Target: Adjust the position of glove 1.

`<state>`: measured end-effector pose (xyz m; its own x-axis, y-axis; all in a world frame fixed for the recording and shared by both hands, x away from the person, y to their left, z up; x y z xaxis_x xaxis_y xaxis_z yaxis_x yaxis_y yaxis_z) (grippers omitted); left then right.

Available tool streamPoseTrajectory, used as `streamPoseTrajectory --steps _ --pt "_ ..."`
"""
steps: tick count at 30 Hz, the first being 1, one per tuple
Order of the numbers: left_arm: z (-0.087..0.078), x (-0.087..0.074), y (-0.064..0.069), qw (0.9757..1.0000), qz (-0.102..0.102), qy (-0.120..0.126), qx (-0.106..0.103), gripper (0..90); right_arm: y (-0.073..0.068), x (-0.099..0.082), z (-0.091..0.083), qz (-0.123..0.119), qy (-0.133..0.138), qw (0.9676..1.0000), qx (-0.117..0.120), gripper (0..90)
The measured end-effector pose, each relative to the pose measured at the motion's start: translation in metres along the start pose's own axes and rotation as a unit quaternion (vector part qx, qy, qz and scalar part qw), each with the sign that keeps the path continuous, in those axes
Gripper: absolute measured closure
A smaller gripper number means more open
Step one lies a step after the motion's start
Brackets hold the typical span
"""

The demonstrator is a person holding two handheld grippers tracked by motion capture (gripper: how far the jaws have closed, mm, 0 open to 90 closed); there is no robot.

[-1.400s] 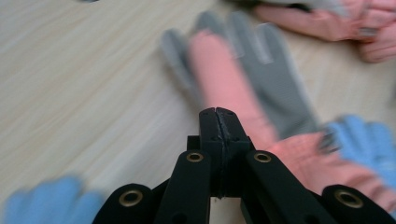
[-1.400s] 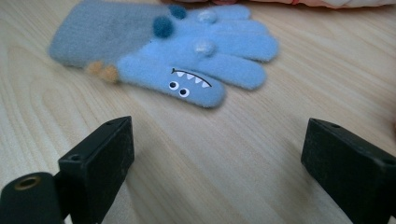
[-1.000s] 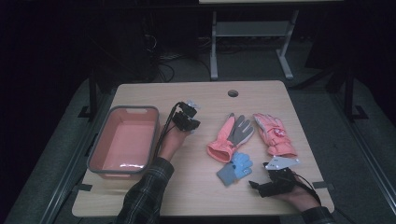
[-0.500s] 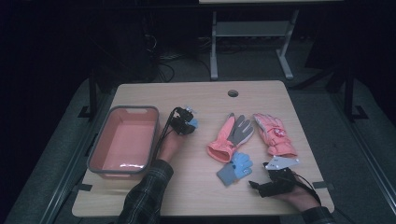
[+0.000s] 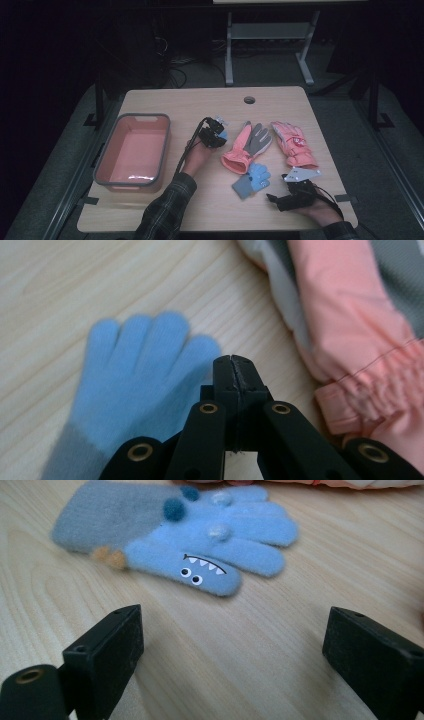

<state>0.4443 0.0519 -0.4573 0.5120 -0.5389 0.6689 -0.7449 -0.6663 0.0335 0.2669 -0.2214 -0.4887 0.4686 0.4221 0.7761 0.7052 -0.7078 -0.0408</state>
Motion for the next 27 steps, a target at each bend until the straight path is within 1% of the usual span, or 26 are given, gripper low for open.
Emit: streamPoseTrajectory --steps 2,5,6,7,8,9,10,12,13,14,15,16,17,18,20,22,23,24,27 --pt "-0.008 0.001 -0.004 1.0 0.001 0.006 0.007 89.6 0.0 0.0 0.0 0.001 0.0 1.0 0.001 8.8" --pt "-0.022 -0.001 -0.018 0.9995 0.001 0.01 0.03 89.6 0.0 0.0 0.0 -0.001 0.0 1.0 0.0 8.8" --pt "-0.022 -0.001 -0.018 0.9995 0.001 0.01 0.03 89.6 0.0 0.0 0.0 -0.001 0.0 1.0 0.0 8.8" --pt "-0.03 -0.004 -0.03 0.999 -0.009 0.01 0.042 89.6 0.0 0.0 0.0 -0.001 0.0 1.0 0.0 8.8" --pt "-0.03 -0.004 -0.03 0.999 -0.009 0.01 0.042 89.6 0.0 0.0 0.0 -0.001 0.0 1.0 0.0 8.8" --pt "-0.035 -0.009 -0.041 0.9983 -0.018 0.006 0.056 89.6 0.0 0.0 0.0 -0.001 -0.001 1.0 0.0 8.8" --pt "-0.035 -0.009 -0.041 0.9983 -0.018 0.006 0.056 89.6 0.0 0.0 0.0 -0.001 -0.001 1.0 0.0 8.8" --pt "-0.036 -0.015 -0.049 0.9976 -0.03 0.003 0.063 89.6 0.0 0.0 0.0 -0.001 -0.001 1.0 0.0 8.8" --pt "-0.034 -0.02 -0.052 0.9973 -0.035 -0.007 0.064 89.6 0.0 0.0 0.0 -0.001 0.0 1.0 -0.001 8.8" --pt "-0.031 -0.023 -0.051 0.9971 -0.039 -0.015 0.064 89.6 0.0 0.0 0.0 -0.001 0.0 1.0 -0.001 8.8" --pt "-0.031 -0.023 -0.051 0.9971 -0.039 -0.015 0.064 89.6 0.0 0.0 0.0 -0.001 0.0 1.0 -0.001 8.8" --pt "-0.029 -0.025 -0.05 0.9969 -0.037 -0.023 0.065 89.6 0.0 0.0 0.0 -0.001 0.0 1.0 -0.001 8.8" --pt "-0.027 -0.026 -0.048 0.9968 -0.04 -0.028 0.063 89.6 0.0 0.0 0.0 -0.001 0.0 1.0 -0.001 8.8" --pt "-0.026 -0.028 -0.045 0.9969 -0.038 -0.033 0.061 89.6 0.0 0.0 0.0 -0.001 0.0 1.0 -0.001 8.8" --pt "-0.026 -0.028 -0.042 0.9969 -0.039 -0.034 0.059 89.6 0.0 0.0 0.0 -0.001 0.0 1.0 -0.001 8.8" --pt "-0.029 -0.03 -0.033 0.9972 -0.032 -0.046 0.051 89.6 0.0 0.0 0.0 -0.001 0.0 1.0 -0.001 8.8" --pt "-0.029 -0.03 -0.033 0.9972 -0.032 -0.046 0.051 89.6 0.0 0.0 0.0 -0.001 0.0 1.0 -0.001 8.8" --pt "-0.031 -0.031 -0.026 0.9978 -0.024 -0.045 0.042 89.6 0.0 0.0 0.0 -0.001 0.0 1.0 -0.001 8.8" --pt "-0.033 -0.034 -0.019 0.9987 -0.016 -0.039 0.027 89.5 0.0 0.0 0.0 -0.001 0.0 1.0 -0.001 8.8"
Point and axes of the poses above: each handheld gripper's, and its own axes: z roughly forward along the jaws, x roughly out of its top, y roughly to its right, the point moved 1 cm from there along z, roughly forward along the jaws, and after that the axes turned 5 degrees about y, right-handed, at the moved point
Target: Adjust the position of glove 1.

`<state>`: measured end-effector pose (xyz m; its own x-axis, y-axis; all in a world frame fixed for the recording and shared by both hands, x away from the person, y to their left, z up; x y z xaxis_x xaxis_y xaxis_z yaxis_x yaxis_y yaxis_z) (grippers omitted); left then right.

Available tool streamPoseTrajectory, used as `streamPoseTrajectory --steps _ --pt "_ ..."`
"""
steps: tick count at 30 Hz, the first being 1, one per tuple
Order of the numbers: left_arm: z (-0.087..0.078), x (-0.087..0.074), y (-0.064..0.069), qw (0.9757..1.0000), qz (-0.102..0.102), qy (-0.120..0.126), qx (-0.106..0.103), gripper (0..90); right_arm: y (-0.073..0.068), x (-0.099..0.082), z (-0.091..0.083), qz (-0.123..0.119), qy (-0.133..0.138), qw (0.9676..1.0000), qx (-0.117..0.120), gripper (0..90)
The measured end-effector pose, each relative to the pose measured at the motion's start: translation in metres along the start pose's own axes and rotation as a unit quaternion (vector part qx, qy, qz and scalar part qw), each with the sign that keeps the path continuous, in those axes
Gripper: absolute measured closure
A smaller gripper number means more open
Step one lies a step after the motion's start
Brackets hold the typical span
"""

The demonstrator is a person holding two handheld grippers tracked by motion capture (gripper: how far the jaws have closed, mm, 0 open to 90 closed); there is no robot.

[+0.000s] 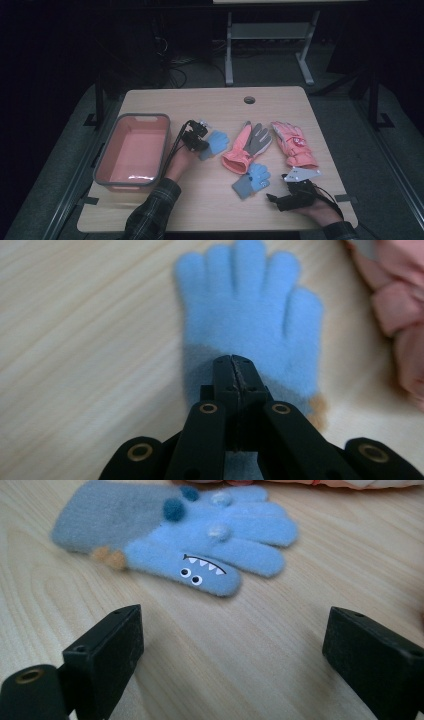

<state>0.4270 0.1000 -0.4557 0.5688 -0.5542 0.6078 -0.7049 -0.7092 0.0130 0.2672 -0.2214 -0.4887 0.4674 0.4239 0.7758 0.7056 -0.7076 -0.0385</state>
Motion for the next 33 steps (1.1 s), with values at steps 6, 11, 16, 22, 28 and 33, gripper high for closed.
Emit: streamPoseTrajectory --steps 6,11,16,22,28,33 --pt "0.0 0.002 0.004 0.9995 0.016 0.024 -0.01 72.8 0.0 0.0 0.0 0.0 0.0 1.0 0.0 8.8" --pt "0.005 0.002 0.002 0.9996 0.01 0.027 -0.006 68.1 0.0 0.0 0.0 0.0 0.0 1.0 0.0 8.8" --pt "0.009 0.001 0.004 0.9995 0.019 0.025 -0.01 83.9 0.0 0.0 0.0 0.0 0.0 1.0 0.0 8.8" --pt "0.005 0.0 0.002 0.9994 0.006 0.028 -0.017 88.4 0.0 0.0 0.0 0.001 0.0 1.0 0.0 8.8" --pt "-0.005 -0.002 0.0 0.9993 -0.002 0.034 -0.018 88.6 0.001 0.006 -0.003 0.012 -0.002 0.9999 -0.008 35.6" --pt "-0.018 -0.005 0.001 0.9987 -0.012 0.044 -0.022 88.6 0.002 0.016 -0.004 0.023 0.011 0.9996 0.01 71.9"
Point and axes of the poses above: each handheld gripper's, and its own axes: z roughly forward along the jaws, x roughly out of its top, y roughly to its right, the point moved 1 cm from there along z, roughly forward along the jaws, and after that the axes turned 5 degrees about y, right-handed, at the moved point
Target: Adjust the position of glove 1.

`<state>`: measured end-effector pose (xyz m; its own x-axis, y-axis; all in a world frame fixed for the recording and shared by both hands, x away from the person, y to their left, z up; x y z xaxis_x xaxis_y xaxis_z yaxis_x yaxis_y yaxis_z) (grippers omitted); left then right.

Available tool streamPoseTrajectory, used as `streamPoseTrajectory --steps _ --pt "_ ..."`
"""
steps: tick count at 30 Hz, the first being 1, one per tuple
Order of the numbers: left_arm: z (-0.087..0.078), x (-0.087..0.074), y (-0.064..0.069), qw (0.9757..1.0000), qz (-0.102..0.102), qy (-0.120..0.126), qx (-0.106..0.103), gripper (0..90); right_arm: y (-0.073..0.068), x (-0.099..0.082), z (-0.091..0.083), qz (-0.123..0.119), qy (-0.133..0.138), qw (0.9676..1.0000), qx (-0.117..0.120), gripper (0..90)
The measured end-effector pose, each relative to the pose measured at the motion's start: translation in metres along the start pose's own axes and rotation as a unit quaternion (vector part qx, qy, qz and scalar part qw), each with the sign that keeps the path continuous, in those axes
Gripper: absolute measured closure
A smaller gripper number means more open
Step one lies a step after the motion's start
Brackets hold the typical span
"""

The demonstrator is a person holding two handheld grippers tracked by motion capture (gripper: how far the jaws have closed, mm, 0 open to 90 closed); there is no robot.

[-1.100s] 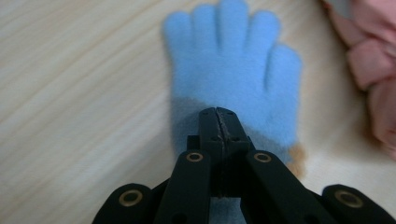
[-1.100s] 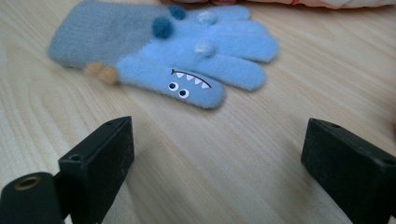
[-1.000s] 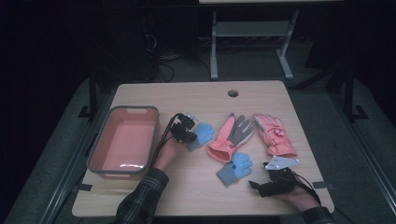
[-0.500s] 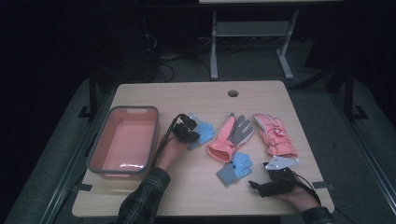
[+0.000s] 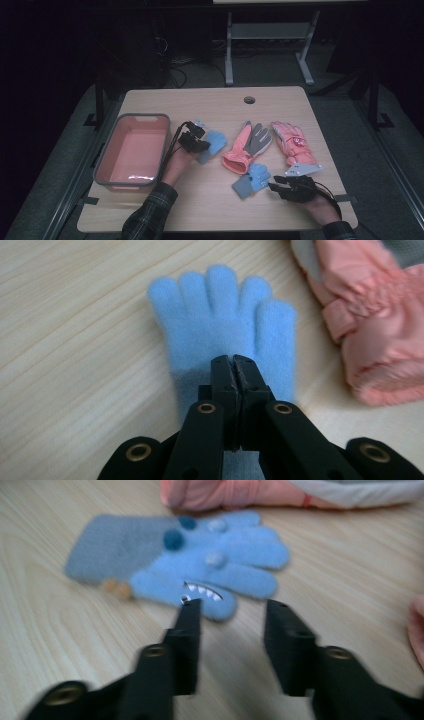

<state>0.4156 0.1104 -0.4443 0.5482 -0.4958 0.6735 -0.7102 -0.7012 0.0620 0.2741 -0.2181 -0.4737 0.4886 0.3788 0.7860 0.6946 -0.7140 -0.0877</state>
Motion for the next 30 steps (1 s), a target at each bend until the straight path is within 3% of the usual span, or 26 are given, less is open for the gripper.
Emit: streamPoseTrajectory --steps 2,4,5,10,17,23,30 --pt "-0.01 -0.001 0.002 1.0 -0.005 0.004 -0.004 88.6 -0.001 0.005 0.003 -0.01 0.007 0.9999 0.001 83.9" --pt "-0.013 -0.001 0.002 1.0 -0.005 0.006 -0.004 88.6 -0.001 0.008 0.004 -0.009 0.008 0.9999 0.004 88.6" --pt "-0.02 -0.001 0.004 0.9999 -0.007 0.01 -0.007 88.6 0.0 0.014 0.009 0.003 0.013 0.9998 0.015 89.9" --pt "-0.031 -0.002 0.009 0.9995 -0.009 0.023 -0.018 88.6 -0.003 0.023 0.02 -0.004 0.018 0.9994 0.029 89.9" --pt "-0.045 -0.009 0.027 0.9989 0.002 0.029 -0.038 88.6 -0.011 0.026 0.045 -0.02 -0.005 0.999 0.039 90.0" --pt "-0.055 -0.015 0.034 0.9984 0.011 0.031 -0.045 88.6 -0.023 0.024 0.045 -0.029 -0.007 0.9975 0.064 90.0" --pt "-0.072 -0.03 0.037 0.9974 0.018 0.035 -0.061 88.6 -0.052 0.025 0.049 -0.045 -0.012 0.9942 0.097 90.0"
Point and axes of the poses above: each handheld gripper's, and its own axes: z roughly forward along the jaws, x roughly out of its top, y roughly to its right, the point moved 1 cm from there along z, roughly forward along the jaws, and after that the axes turned 5 degrees about y, right-handed, at the moved point
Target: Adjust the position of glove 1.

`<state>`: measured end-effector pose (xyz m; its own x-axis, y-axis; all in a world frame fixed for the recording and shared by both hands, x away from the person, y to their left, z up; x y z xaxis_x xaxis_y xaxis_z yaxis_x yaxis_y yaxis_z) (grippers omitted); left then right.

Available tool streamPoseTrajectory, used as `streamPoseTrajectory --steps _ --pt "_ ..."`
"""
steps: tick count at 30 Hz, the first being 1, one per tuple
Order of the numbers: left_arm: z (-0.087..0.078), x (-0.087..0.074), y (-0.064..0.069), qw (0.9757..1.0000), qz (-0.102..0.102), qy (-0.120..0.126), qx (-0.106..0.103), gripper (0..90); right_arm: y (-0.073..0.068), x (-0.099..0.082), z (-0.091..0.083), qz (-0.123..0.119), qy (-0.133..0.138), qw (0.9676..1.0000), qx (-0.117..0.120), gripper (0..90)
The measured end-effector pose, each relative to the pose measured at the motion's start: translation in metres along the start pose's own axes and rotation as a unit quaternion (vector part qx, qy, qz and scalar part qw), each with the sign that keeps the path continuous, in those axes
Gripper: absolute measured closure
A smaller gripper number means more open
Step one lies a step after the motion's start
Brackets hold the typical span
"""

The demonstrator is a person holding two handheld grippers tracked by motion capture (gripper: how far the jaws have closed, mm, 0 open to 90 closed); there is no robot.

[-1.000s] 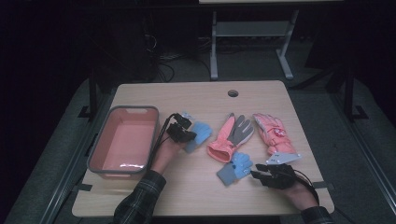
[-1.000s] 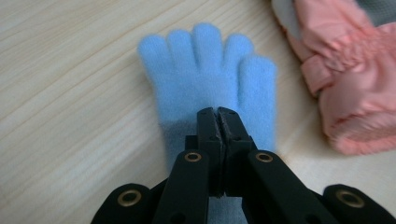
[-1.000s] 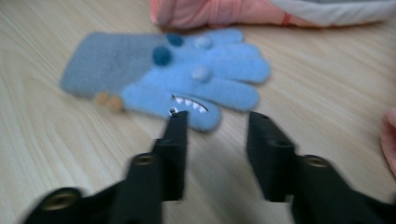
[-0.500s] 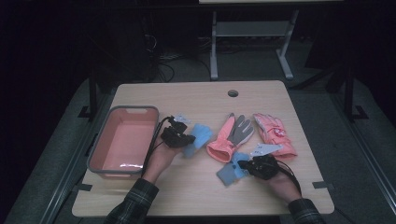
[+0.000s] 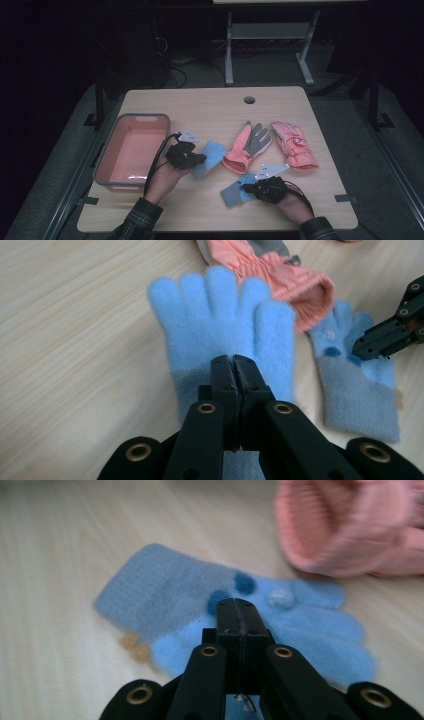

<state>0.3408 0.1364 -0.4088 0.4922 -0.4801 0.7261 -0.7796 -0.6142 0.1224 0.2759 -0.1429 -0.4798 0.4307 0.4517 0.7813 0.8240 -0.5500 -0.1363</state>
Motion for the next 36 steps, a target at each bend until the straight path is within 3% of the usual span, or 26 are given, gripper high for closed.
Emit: streamPoseTrajectory --steps 6,9,12,15,18,20,21,23,27,36 --pt "-0.009 -0.006 0.006 0.9999 0.007 -0.002 -0.01 88.5 -0.018 0.005 0.01 -0.019 -0.002 0.9995 0.024 89.9" --pt "-0.011 -0.008 0.008 0.9999 0.008 -0.002 -0.014 88.5 -0.019 0.006 0.01 -0.024 -0.003 0.9995 0.021 89.7" --pt "-0.013 -0.009 0.011 0.9997 0.009 0.0 -0.021 88.5 -0.014 0.006 0.003 -0.014 0.008 0.9998 0.01 85.6" --pt "-0.012 -0.01 0.018 0.9993 0.009 0.003 -0.035 88.5 0.002 0.003 -0.01 0.006 0.02 0.9996 -0.018 74.8" --pt "-0.011 -0.01 0.023 0.999 0.009 0.003 -0.044 88.5 0.015 -0.002 -0.019 0.003 0.036 0.9982 -0.048 64.9" --pt "-0.007 -0.009 0.029 0.9984 0.013 0.001 -0.055 88.5 0.024 -0.005 -0.023 0.007 0.036 0.9974 -0.062 56.6" --pt "-0.007 -0.009 0.029 0.9984 0.013 0.001 -0.055 88.5 0.024 -0.005 -0.023 0.007 0.036 0.9974 -0.062 56.6" --pt "-0.003 -0.007 0.036 0.9976 0.02 -0.008 -0.066 88.4 0.036 -0.01 -0.027 0.021 0.034 0.9957 -0.084 48.1" --pt "0.004 -0.006 0.048 0.9967 0.027 -0.012 -0.075 88.5 0.046 -0.014 -0.03 0.043 0.035 0.9935 -0.099 42.6" --pt "0.021 -0.005 0.07 0.9951 0.04 -0.024 -0.087 88.4 0.049 -0.017 -0.024 0.032 0.025 0.9938 -0.104 31.7"
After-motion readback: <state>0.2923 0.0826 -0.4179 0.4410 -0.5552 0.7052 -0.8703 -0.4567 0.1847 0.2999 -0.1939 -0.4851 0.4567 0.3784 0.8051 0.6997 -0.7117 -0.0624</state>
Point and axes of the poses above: each handheld gripper's, and its own axes: z roughly forward along the jaws, x roughly out of its top, y roughly to its right, the point moved 1 cm from there along z, roughly forward along the jaws, and after that the axes turned 5 degrees about y, right-handed, at the moved point
